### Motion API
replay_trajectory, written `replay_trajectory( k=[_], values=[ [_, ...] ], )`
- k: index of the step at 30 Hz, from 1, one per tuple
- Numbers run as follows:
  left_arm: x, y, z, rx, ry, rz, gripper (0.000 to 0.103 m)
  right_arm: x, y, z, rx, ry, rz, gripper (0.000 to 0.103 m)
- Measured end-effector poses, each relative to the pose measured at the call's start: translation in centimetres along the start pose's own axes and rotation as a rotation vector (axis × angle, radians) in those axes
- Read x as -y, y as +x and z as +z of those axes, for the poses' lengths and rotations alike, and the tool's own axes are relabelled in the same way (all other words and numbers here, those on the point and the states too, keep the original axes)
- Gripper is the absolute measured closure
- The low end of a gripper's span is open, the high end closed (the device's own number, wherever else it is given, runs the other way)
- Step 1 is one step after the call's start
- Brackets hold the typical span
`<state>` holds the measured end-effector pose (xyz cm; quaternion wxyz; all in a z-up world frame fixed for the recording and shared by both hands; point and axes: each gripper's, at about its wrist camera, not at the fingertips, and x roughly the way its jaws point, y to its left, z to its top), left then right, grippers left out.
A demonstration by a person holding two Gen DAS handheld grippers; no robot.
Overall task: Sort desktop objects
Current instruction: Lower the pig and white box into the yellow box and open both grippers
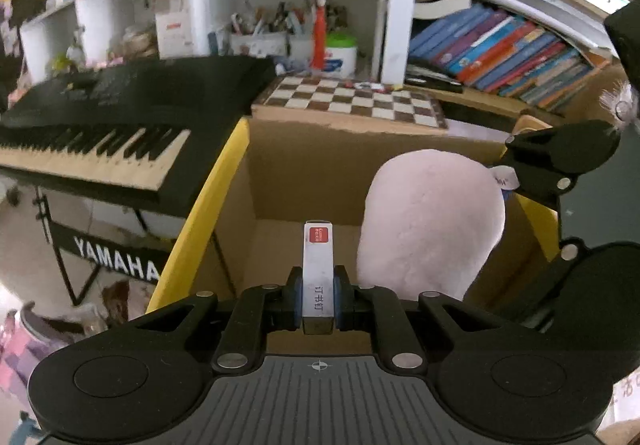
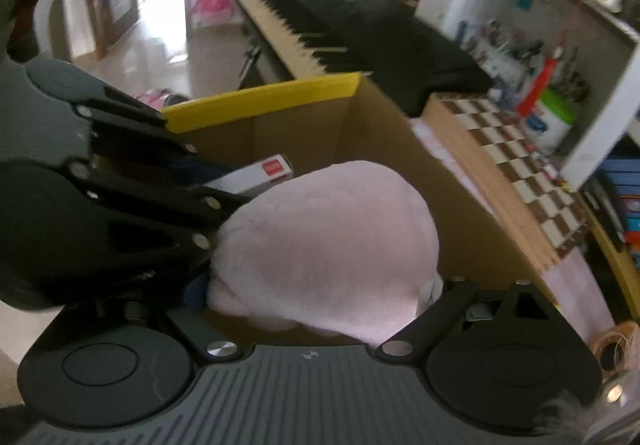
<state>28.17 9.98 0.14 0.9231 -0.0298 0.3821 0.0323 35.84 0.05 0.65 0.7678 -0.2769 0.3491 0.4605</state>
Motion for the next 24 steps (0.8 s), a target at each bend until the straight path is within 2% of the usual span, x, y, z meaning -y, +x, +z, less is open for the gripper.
replay_trajectory(
  k=[3,7,9,12,15,17,20,24],
  values=[
    [-0.3,0.1,0.0,-0.003,-0.006,0.005,0.089,0.6,0.7,0.6,-0.009,0.009,0.015,0.009],
    [-0.3,0.7,0.0,-0.017,-0.008,0.007,0.089,1.8,1.7,0.4,-0.036,0.070,-0.083,0.010],
    [-0.1,1.2,0.0,-0.031,-0.006,0.009,0.088,1.9,2.0,0.1,-0.062,0.067,-0.102,0.009],
    [0.3,1.7,0.0,-0.041,-0.004,0.004,0.085,0.9,2.1,0.1,-0.078,-0.007,-0.112,0.009],
    [0.2,1.4,0.2,-0.009,-0.015,0.020,0.072,0.5,2.0,-0.1,-0.087,-0.026,-0.125,0.005],
    [0.1,0.7,0.3,0.042,-0.026,0.033,0.049,0.5,1.7,-0.3,-0.070,-0.010,-0.138,0.003],
    [0.1,-0.6,0.4,0.116,-0.036,0.036,0.036,0.3,1.2,-0.4,-0.034,-0.013,-0.172,0.000],
    [0.4,-2.4,0.4,0.176,-0.033,0.036,0.025,0.0,0.4,-0.6,0.016,-0.009,-0.239,0.000]
  ],
)
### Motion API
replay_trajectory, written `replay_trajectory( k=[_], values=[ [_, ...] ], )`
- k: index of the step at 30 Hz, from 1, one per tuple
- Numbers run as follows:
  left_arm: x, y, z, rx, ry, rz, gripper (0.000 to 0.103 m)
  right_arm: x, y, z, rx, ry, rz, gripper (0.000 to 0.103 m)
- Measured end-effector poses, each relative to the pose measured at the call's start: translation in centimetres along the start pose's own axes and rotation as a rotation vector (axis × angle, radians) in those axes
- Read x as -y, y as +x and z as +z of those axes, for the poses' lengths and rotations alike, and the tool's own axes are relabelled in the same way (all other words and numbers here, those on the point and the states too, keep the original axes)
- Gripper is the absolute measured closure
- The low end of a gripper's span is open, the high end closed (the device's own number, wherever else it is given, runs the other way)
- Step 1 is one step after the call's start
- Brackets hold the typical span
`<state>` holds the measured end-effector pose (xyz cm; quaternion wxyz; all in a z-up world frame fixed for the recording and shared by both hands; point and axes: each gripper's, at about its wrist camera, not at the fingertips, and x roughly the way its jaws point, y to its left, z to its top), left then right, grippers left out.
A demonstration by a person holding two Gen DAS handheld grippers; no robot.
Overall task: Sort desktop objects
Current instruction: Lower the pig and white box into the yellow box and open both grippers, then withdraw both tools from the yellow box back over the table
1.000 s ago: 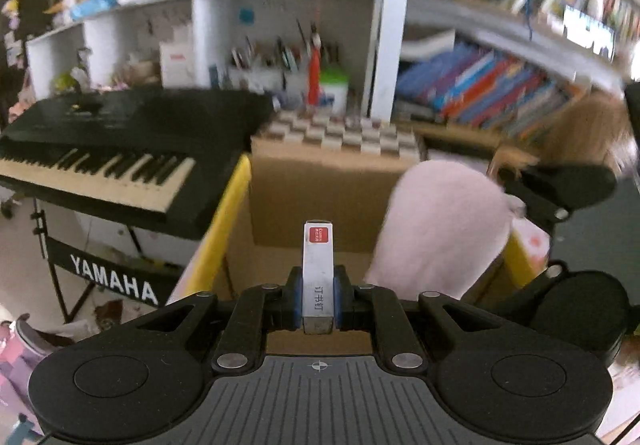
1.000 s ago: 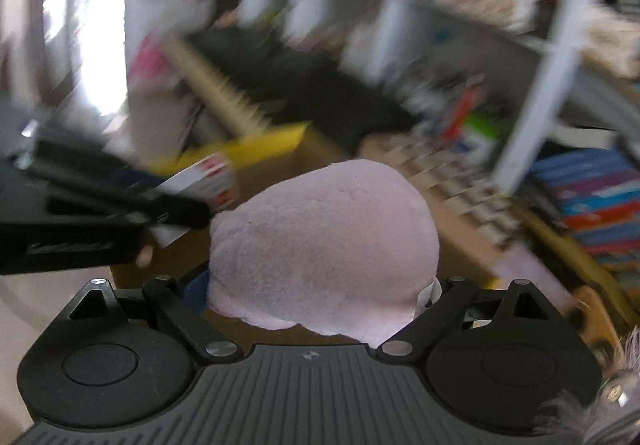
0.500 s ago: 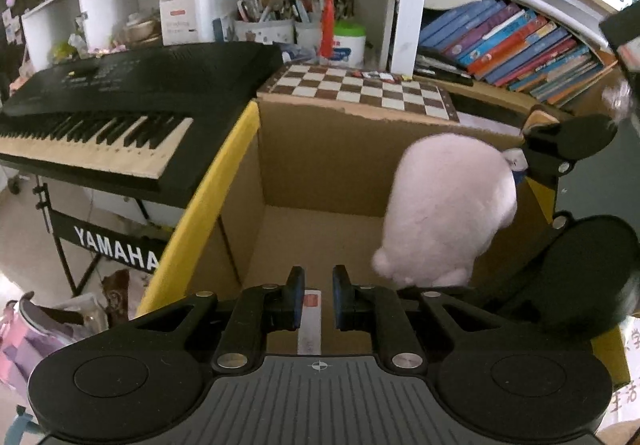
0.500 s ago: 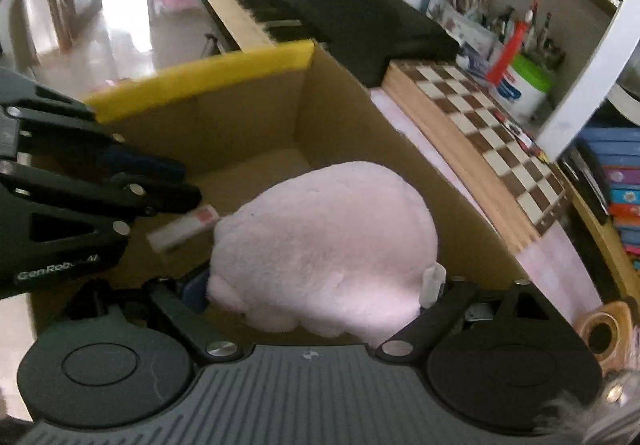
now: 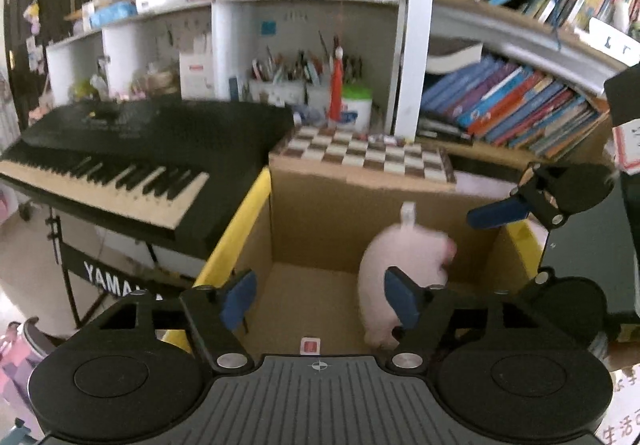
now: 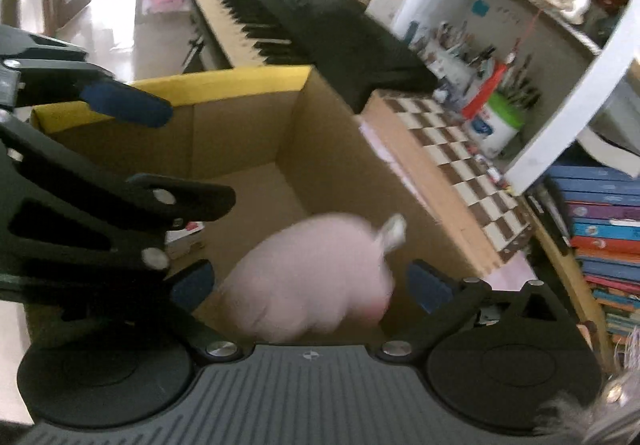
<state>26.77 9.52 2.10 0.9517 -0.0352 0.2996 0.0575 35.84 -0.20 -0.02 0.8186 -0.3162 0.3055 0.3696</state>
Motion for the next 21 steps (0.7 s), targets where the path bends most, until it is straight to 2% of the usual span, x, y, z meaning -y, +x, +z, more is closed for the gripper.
replay_trajectory(
  k=[2,7,13,21],
  values=[
    [0.1,-1.1,0.1,0.029,-0.007,0.003,0.017,0.4,-0.8,-0.2,0.029,0.035,-0.005,0.000],
    [0.1,-3.8,0.1,0.095,-0.019,-0.005,0.009,0.8,-3.4,-0.8,0.095,0.110,-0.064,0.000],
    [-0.3,-6.5,-0.8,0.142,-0.027,-0.004,0.009,0.8,-7.1,-2.4,0.182,0.214,-0.184,0.000],
    [-1.6,-9.8,-2.4,0.176,-0.070,-0.011,0.009,0.0,-11.8,-5.1,0.247,0.389,-0.279,0.000]
  ],
)
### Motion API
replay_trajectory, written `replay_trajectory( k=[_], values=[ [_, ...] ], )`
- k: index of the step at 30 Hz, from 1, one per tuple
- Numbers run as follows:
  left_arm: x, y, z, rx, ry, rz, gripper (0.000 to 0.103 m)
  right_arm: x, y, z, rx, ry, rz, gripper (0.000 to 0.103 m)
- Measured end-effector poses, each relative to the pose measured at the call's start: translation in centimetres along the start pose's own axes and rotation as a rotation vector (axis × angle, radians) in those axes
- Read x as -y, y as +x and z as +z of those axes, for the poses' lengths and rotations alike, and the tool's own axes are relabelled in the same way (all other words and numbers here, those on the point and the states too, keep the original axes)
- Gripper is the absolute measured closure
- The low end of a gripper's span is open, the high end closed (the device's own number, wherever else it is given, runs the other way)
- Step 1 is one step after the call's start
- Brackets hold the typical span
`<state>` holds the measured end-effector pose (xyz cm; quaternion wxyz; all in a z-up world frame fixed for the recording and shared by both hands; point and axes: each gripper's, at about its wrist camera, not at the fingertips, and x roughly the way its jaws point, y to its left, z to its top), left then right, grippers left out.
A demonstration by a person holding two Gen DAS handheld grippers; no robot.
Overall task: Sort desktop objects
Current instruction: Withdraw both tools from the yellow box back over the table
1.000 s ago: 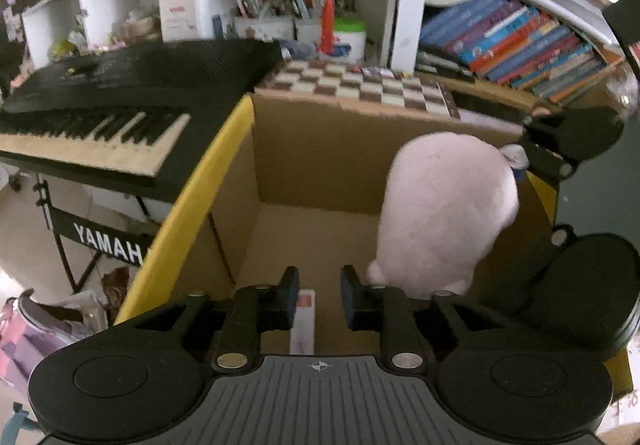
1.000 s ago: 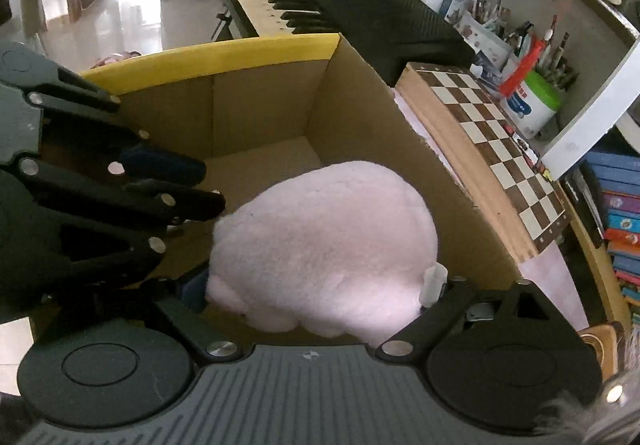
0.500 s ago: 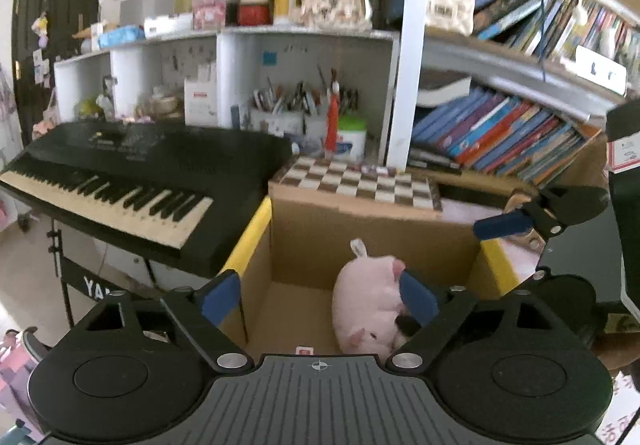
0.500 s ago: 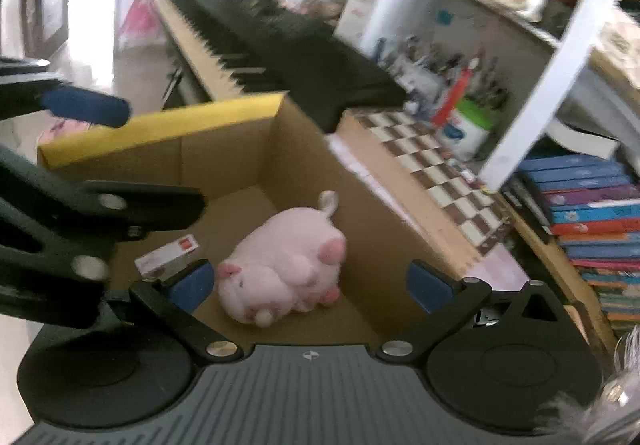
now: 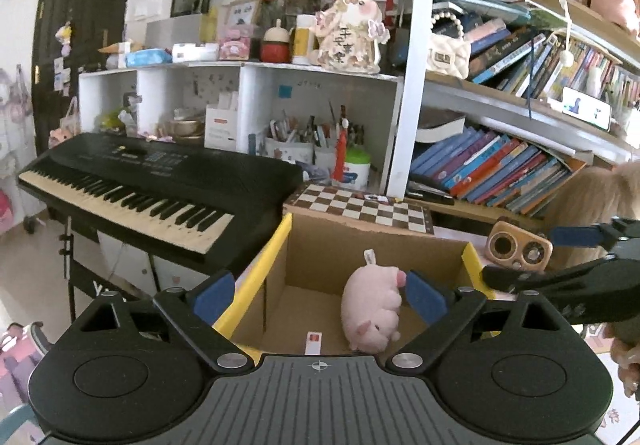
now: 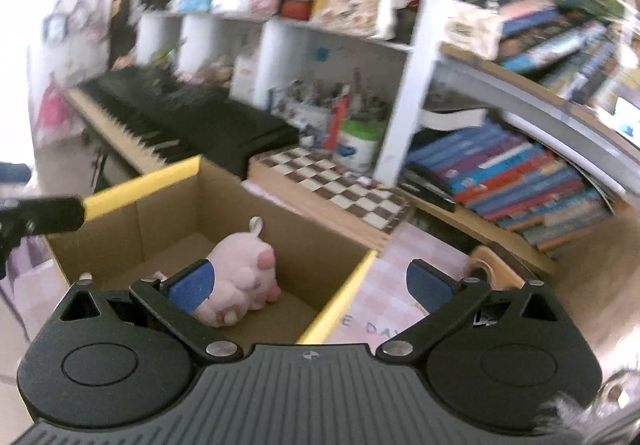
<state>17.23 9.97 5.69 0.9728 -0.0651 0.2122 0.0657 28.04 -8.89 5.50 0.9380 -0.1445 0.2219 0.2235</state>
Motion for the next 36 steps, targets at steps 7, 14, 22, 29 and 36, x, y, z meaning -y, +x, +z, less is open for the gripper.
replay_trajectory(
  k=[7,14,22,29,36],
  values=[
    [-1.3,-3.2,-1.2,0.006,-0.024,-0.009,0.009,0.3,-4.3,-1.6,0.057,0.165,-0.086,0.000],
    [-2.1,-6.5,-2.5,0.010,-0.028,-0.019,0.009,-0.8,-8.4,-4.2,0.070,0.263,-0.158,0.000],
    [-2.8,-9.5,-4.3,-0.008,-0.031,-0.024,0.008,-2.7,-12.4,-7.1,0.065,0.329,-0.199,0.000],
    [-3.1,-11.2,-5.9,-0.034,-0.035,-0.027,0.008,-4.7,-14.6,-9.4,0.034,0.337,-0.203,0.000],
    [-2.7,-12.2,-7.6,-0.066,-0.011,-0.032,0.008,-6.6,-16.0,-11.5,-0.004,0.328,-0.194,0.000]
  ],
)
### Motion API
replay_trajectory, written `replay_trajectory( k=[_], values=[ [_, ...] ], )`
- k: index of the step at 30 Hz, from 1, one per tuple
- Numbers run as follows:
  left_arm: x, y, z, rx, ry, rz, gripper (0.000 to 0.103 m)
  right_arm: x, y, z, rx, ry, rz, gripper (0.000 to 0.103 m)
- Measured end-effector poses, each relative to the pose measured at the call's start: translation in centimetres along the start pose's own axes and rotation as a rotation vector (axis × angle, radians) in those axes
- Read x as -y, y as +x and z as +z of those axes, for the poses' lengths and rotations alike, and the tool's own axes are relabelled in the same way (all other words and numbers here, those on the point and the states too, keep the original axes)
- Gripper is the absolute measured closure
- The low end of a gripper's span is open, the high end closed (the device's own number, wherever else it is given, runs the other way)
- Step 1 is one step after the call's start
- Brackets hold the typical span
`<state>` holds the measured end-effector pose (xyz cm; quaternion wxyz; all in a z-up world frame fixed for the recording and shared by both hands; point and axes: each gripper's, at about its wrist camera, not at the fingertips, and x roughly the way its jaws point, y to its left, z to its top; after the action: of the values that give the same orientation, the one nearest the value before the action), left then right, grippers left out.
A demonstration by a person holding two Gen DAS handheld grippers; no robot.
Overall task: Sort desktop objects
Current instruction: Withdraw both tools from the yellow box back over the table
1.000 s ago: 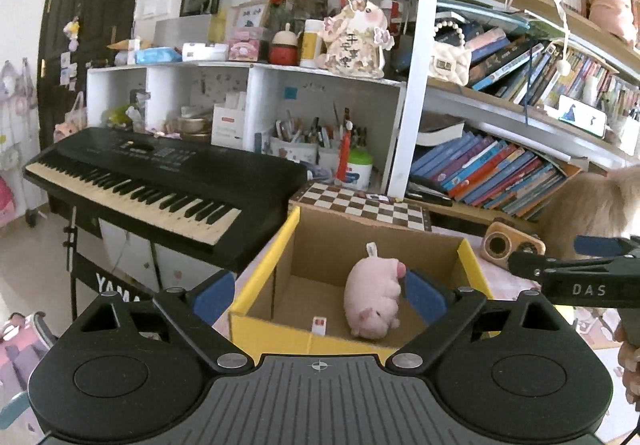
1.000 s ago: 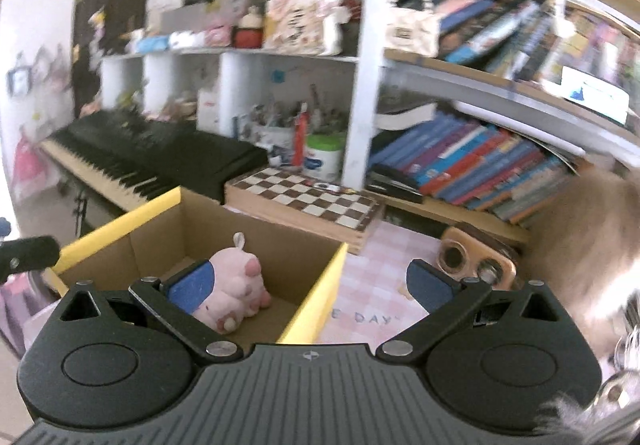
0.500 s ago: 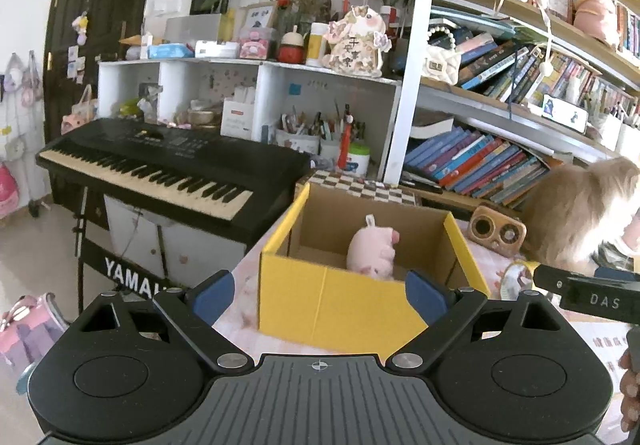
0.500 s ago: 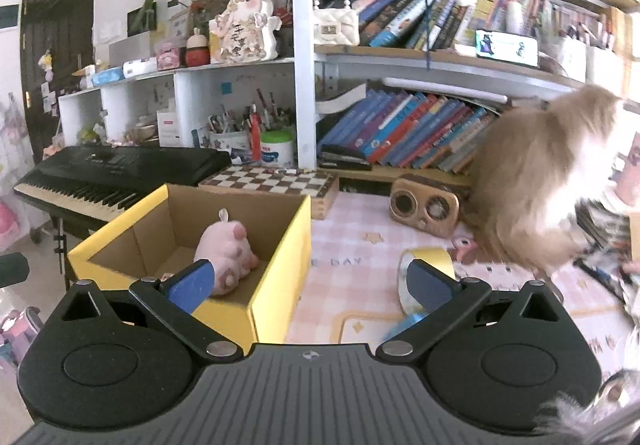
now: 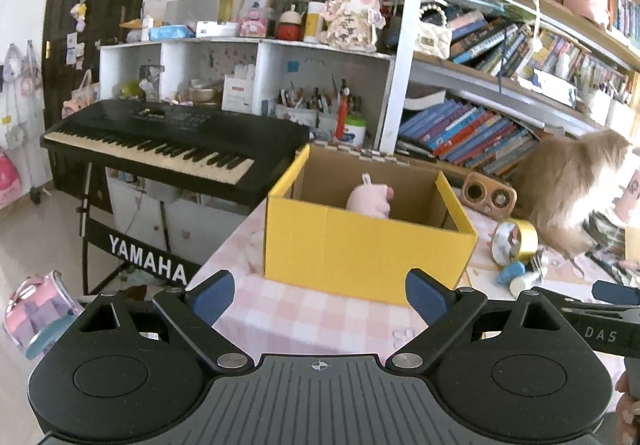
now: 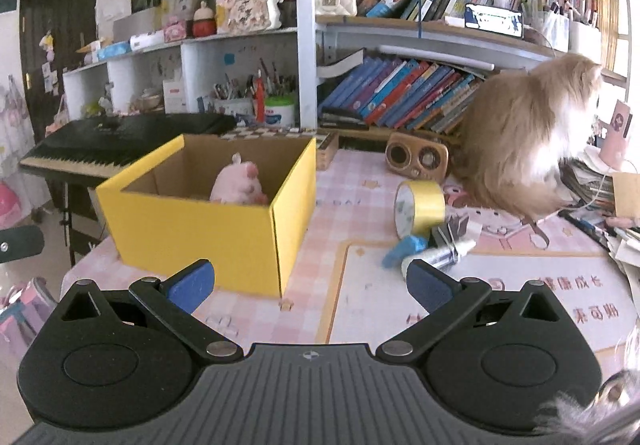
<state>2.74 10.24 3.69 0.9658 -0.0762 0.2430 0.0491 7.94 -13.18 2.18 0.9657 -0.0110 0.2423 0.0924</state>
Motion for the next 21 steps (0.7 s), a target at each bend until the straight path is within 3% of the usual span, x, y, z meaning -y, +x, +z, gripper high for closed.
replay_trajectory(
  k=[21],
  values=[
    [2.1,-1.5,-4.5,-0.107,0.084,-0.032,0.008,-2.0,-2.7,-4.9,-0.122,-0.069,0.053,0.000]
  ],
)
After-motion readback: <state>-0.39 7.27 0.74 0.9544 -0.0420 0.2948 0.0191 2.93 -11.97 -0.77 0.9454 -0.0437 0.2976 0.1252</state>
